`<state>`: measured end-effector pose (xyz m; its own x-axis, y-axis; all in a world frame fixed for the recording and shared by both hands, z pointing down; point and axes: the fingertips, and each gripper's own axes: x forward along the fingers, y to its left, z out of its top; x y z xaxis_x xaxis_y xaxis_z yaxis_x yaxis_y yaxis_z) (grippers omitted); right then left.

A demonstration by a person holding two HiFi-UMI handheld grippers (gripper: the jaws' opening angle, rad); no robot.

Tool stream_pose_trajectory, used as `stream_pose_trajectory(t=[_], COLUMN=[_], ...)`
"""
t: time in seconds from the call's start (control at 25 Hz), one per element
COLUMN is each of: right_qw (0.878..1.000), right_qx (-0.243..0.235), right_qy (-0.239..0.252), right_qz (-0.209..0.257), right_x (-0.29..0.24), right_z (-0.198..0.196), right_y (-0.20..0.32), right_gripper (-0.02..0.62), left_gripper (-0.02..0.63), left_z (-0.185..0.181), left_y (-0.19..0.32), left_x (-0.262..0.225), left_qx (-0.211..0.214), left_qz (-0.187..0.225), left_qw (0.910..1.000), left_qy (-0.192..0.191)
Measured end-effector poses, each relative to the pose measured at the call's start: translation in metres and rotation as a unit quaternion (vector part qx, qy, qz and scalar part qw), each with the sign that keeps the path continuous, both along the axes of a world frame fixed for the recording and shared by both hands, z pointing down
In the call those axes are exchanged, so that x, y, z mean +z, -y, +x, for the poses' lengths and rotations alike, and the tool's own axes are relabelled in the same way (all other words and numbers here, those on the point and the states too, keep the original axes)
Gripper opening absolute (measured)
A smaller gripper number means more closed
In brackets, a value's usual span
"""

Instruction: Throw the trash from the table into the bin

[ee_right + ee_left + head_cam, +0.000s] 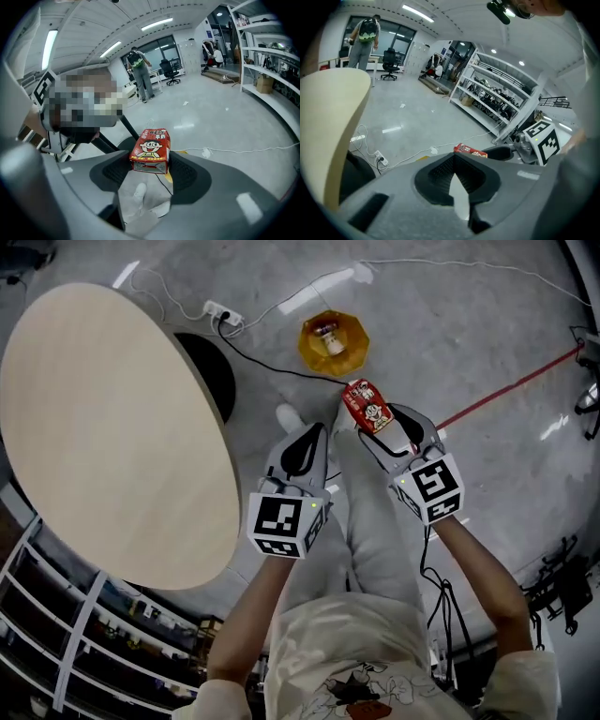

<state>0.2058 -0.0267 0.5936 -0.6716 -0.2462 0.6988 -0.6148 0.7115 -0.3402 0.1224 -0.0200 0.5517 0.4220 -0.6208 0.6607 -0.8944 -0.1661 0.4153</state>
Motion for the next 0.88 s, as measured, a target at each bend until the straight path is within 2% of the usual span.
stream_pose_trajectory(t=[0.2,0.4,0.64,0.76,0.88], right_qw=[0.999,0.996,0.992,0.991,0.990], right_qx=[0.010,0.011,-0.005,0.001,-0.005], right_qy=[-0.004,-0.041,-0.079,-0.091,-0.107], right_qz=[-0.040,-0.075,-0.095,-0.101,-0.096], right_x=[0.088,0.191,0.297,0.341,0.374], right_z=[-0.019,-0.025,-0.025,-0.021,-0.016], right_y=[0.011,0.020,0.038,0.048,0.056], right_gripper=[0.273,0.273,0.275,0.273,0.275], left_gripper=[0.008,0.008,0.008,0.008,0.008], left_z=[-0.011,-0.010,-0.014,-0.009,-0.003], left_y=[0.000,0.002,0.044,0.052,0.052], left_x=[0.105,0.222,0.320,0.370,0.410], left_qx=[-0.027,-0.037,-0.047,-0.022,-0.009], left_qz=[-0.055,-0.125,-0.136,-0.145,-0.159], left_qw=[0.9978,0.9908,0.9884,0.9870,0.9848], left_qy=[0.027,0.036,0.049,0.067,0.069])
